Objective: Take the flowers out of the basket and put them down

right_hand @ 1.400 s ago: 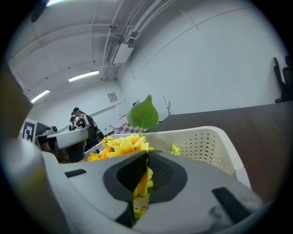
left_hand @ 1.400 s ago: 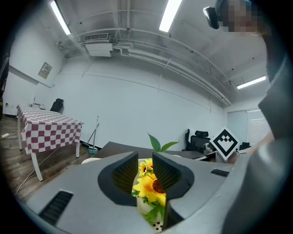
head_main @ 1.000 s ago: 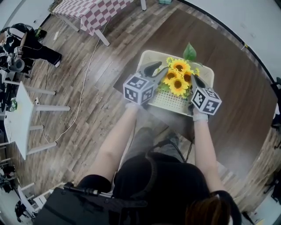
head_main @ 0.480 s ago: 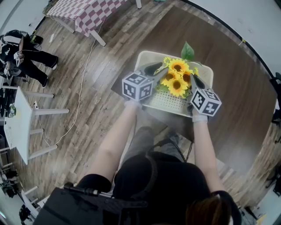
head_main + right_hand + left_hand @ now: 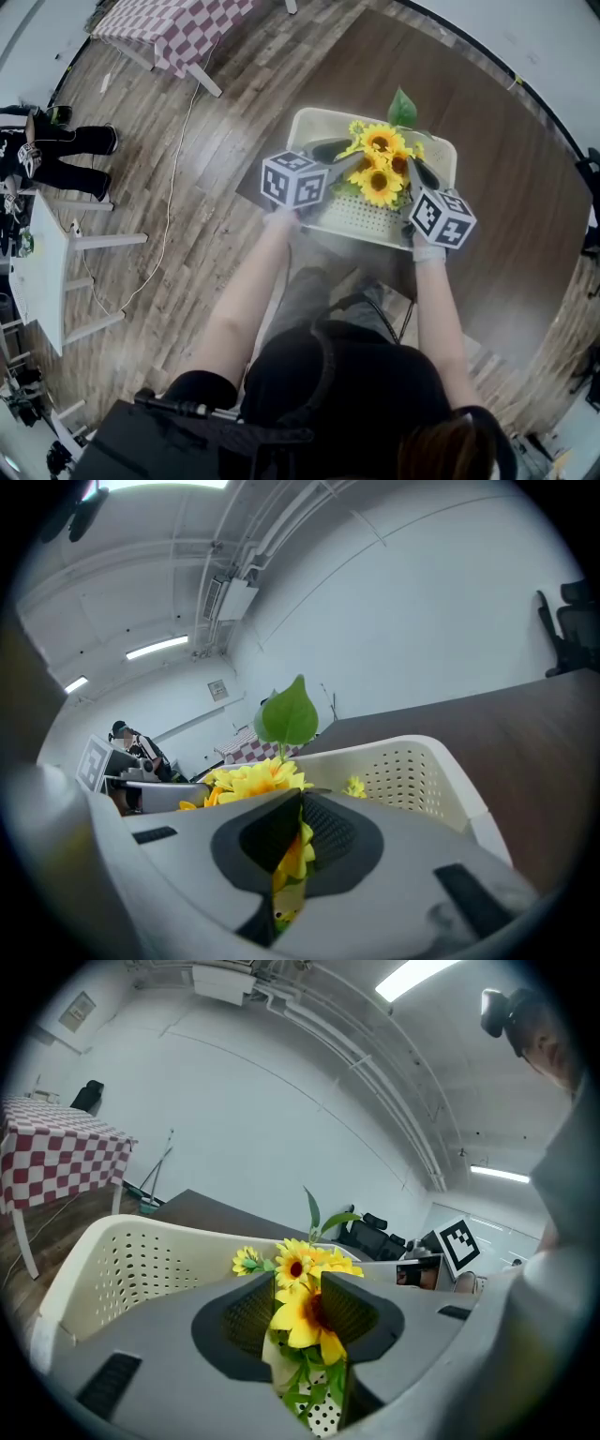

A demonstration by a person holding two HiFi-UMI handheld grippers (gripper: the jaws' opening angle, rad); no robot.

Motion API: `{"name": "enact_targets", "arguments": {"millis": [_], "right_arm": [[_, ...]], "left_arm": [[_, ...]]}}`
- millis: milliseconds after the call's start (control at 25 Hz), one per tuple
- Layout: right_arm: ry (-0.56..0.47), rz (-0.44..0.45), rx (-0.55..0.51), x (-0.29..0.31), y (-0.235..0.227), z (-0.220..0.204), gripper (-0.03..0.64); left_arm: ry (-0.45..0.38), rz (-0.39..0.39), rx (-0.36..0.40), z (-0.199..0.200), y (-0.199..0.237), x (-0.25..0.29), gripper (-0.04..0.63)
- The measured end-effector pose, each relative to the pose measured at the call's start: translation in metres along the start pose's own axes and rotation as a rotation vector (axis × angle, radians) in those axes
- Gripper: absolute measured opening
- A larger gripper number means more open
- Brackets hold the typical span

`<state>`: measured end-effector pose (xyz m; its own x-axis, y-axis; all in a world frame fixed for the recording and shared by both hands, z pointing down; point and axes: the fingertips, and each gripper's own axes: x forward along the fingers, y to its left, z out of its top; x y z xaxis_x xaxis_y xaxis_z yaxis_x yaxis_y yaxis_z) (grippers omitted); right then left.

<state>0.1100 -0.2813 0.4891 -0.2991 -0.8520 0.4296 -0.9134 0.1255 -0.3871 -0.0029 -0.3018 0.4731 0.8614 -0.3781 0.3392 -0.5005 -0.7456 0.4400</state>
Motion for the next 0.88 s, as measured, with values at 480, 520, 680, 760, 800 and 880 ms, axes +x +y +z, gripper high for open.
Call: {"name": "enact_targets", "arguments": {"millis": [480, 520, 680, 760, 800, 880], "right_arm": [[0.034, 0.051, 0.052, -0.001, 0.002, -0.004, 0.011], [0.036, 0.064, 0.066, -0.002, 0.003, -0.004, 0.012], [0.047, 0.108, 0.129, -0.003, 0.008, -0.003, 0.069], [0.059, 0.116, 0.143, -0.003, 0.01, -0.003, 0.078], [0.064, 0.118, 0.149, -0.004, 0.01, -0.003, 0.08], [0.069, 0.122, 0.152, -0.004, 0.011, -0.003, 0.065]], "left_arm": [[0.021, -0.009, -0.012, -0.004, -0.002, 0.002, 0.069], [0.021, -0.01, -0.017, -0.005, -0.002, 0.002, 0.067], [0.017, -0.009, -0.039, -0.004, -0.002, 0.0, 0.057], [0.016, -0.007, -0.042, -0.004, -0.002, 0.0, 0.057], [0.015, -0.007, -0.042, -0.004, -0.002, 0.0, 0.057], [0.013, -0.007, -0.043, -0.004, -0.002, 0.0, 0.057]]}}
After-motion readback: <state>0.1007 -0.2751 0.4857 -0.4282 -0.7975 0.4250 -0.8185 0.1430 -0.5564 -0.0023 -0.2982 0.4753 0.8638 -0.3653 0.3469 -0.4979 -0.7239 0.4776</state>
